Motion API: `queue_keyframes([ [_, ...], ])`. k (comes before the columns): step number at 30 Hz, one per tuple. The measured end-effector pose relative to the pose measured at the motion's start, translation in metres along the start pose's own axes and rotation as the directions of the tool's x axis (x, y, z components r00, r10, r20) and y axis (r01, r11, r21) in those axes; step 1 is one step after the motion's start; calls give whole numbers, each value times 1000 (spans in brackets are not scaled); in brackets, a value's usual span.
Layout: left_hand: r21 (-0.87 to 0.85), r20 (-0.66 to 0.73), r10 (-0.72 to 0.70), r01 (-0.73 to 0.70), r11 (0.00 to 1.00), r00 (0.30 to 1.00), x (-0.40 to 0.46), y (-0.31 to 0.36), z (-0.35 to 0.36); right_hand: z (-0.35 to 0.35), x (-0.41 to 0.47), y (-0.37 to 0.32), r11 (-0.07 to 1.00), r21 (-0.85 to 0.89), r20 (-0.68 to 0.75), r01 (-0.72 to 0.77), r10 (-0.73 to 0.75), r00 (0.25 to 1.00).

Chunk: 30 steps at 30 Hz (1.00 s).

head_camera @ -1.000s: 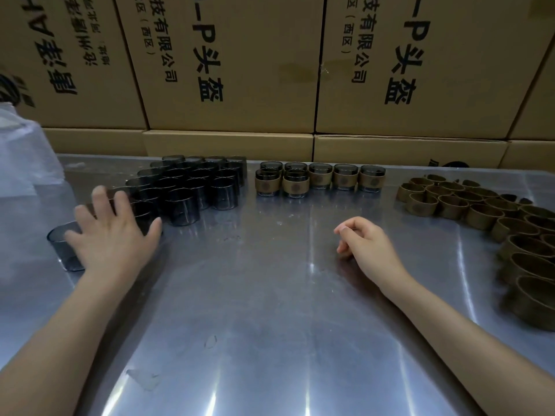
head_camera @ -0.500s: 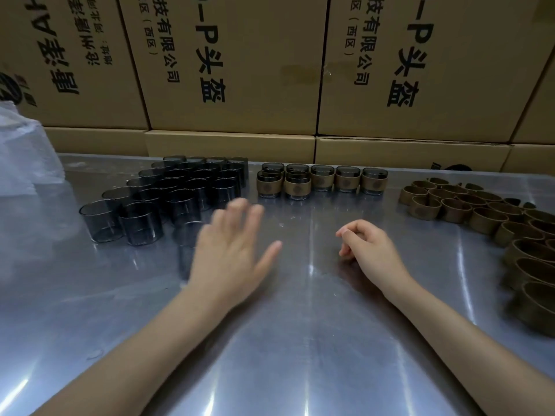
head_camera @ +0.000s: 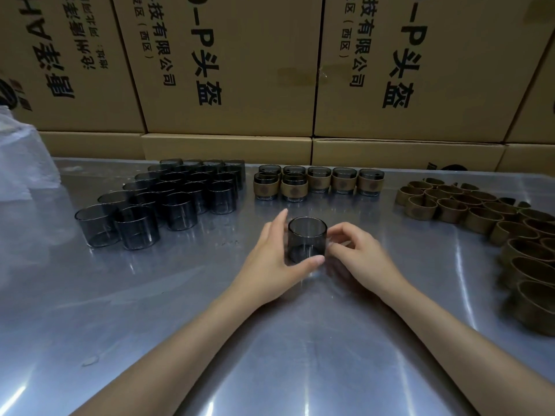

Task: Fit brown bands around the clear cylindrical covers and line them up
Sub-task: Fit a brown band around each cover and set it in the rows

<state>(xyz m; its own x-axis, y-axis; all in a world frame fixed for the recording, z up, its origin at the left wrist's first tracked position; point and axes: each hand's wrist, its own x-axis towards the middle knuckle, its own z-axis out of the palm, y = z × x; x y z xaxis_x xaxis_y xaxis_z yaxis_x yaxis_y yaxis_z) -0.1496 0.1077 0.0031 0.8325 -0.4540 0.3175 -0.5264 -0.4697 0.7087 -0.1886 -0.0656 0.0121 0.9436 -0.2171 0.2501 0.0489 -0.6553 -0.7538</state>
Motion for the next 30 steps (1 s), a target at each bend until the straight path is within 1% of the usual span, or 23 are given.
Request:
queue_keyframes([
  [3, -114, 23, -32, 34, 993, 999, 6, 1, 0, 0, -1, -2, 1000, 1, 85, -12, 12, 996],
  [5, -222, 59, -45, 57, 973, 997, 8, 3, -2, 0, -3, -4, 1000, 16, 151, -12, 10, 989],
  [8, -302, 91, -30, 56, 952, 995, 10, 6, 0, 2, -5, -4, 1000, 16, 183, 11, -14, 983],
  [10, -313, 71, -25, 46, 949, 997, 9, 7, 2, 2, -6, -3, 999, 33, 165, 41, -46, 985],
  [13, -338, 24, -12, 20, 941, 1000, 10, 8, 8, 2, -4, 0, 989, 120, 125, 84, -99, 987],
  [16, -343, -27, 40, -47, 938, 999, 12, 16, 18, 2, -2, 5, 965, 233, 31, 119, -130, 991],
  [19, -379, -72, 54, -78, 922, 996, 15, 26, 29, 1, 1, 8, 946, 280, -52, 162, -153, 987],
  [25, -340, -236, 82, -162, 927, 968, 15, 27, 28, 1, -1, 3, 935, 277, -74, 222, -210, 975],
  [27, -348, -294, 56, -161, 923, 954, 14, 28, 29, 2, -3, 1, 940, 237, -67, 245, -236, 969],
  [30, -389, -356, -24, -125, 913, 934, 13, 33, 31, 2, -7, -1, 946, 158, -67, 282, -275, 959],
])
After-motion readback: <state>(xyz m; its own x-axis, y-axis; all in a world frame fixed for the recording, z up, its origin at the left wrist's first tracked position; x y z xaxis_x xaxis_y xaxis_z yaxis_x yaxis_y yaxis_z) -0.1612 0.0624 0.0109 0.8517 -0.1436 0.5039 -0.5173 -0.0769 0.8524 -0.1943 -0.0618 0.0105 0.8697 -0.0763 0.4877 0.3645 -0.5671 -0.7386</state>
